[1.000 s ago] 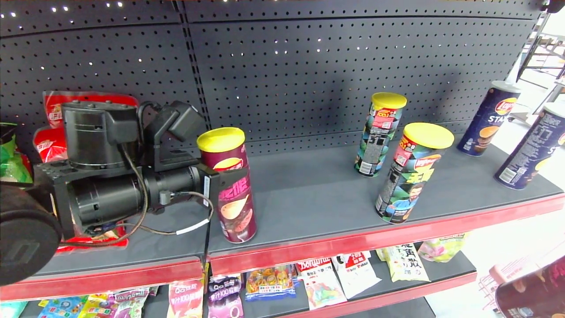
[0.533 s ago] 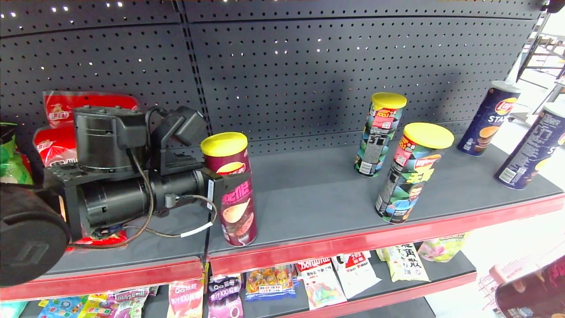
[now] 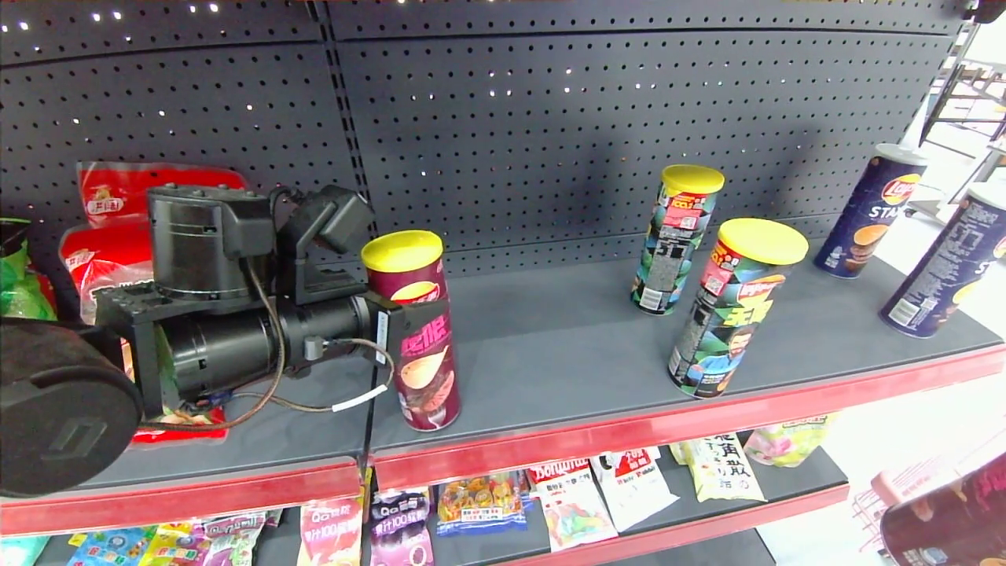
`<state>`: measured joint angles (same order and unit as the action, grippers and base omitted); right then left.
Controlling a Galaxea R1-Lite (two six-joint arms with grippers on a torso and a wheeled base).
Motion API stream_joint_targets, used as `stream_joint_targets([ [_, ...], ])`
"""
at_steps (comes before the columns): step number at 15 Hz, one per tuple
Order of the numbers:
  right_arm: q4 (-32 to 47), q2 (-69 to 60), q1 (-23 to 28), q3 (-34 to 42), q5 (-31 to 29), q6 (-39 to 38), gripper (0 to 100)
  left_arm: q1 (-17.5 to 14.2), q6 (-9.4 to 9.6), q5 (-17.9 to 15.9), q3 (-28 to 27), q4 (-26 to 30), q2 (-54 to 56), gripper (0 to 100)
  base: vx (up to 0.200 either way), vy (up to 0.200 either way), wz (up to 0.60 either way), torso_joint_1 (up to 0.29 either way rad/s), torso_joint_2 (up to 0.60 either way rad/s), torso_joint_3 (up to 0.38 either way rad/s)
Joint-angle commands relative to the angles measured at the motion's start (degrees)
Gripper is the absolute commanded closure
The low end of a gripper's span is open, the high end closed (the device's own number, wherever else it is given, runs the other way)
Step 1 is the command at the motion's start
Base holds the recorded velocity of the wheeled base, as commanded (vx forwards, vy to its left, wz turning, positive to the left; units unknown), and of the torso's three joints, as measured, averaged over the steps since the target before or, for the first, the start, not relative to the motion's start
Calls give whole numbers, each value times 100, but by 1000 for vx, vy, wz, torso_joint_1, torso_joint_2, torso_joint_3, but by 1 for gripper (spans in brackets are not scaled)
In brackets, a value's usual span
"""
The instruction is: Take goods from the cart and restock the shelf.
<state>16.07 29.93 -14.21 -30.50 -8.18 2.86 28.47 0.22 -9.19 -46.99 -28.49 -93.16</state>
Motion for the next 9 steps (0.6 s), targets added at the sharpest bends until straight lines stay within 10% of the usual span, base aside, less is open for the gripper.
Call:
stream_joint_targets([
  [1,2,13,-2,9,1,4,100,-8,-4,-4,6,10,-18,100,0,0,0,0,0,0],
  [9,2,48,-2,0,1,-5,100,80,4,49,331,10,131,100,0,0,0,0,0,0],
])
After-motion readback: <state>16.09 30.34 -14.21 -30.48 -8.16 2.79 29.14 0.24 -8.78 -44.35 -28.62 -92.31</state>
